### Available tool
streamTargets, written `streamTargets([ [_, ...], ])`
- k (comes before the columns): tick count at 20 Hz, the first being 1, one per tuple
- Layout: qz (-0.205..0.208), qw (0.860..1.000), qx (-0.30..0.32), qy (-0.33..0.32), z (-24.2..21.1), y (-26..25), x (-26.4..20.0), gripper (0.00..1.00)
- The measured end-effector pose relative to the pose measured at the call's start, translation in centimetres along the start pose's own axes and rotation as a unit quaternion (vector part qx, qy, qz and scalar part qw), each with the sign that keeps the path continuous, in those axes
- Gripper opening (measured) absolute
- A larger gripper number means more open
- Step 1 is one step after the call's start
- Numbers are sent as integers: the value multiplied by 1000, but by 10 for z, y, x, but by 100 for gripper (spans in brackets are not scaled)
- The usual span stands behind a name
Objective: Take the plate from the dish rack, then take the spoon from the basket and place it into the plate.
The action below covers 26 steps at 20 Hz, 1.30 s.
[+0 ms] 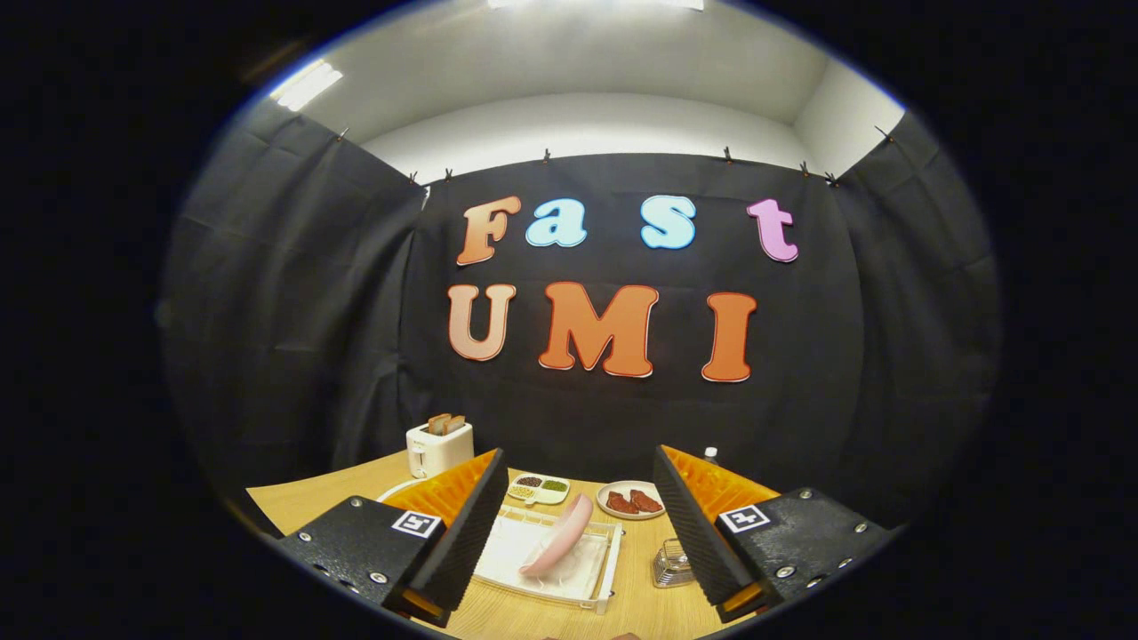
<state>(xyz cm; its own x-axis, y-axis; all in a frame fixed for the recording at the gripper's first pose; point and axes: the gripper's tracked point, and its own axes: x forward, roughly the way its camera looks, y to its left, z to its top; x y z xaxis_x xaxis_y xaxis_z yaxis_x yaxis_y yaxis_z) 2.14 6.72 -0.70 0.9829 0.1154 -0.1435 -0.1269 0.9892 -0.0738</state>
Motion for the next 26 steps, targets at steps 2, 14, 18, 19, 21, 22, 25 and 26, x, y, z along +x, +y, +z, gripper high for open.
streamTargets([
  [2, 2, 1000, -5, 28, -12, 4, 17, 97],
  [14, 26, 971, 52, 231, -84, 9, 88, 94],
  [18, 29, 956, 55, 285, -109, 8, 105, 94],
  [19, 30, 952, 57, 299, -116, 8, 109, 94],
  [21, 31, 942, 59, 328, -130, 11, 117, 94],
  [22, 36, 936, 62, 345, -137, 13, 121, 94],
  [25, 38, 918, 86, 384, -153, 20, 126, 89],
  [26, 39, 916, 85, 390, -157, 21, 128, 88],
])
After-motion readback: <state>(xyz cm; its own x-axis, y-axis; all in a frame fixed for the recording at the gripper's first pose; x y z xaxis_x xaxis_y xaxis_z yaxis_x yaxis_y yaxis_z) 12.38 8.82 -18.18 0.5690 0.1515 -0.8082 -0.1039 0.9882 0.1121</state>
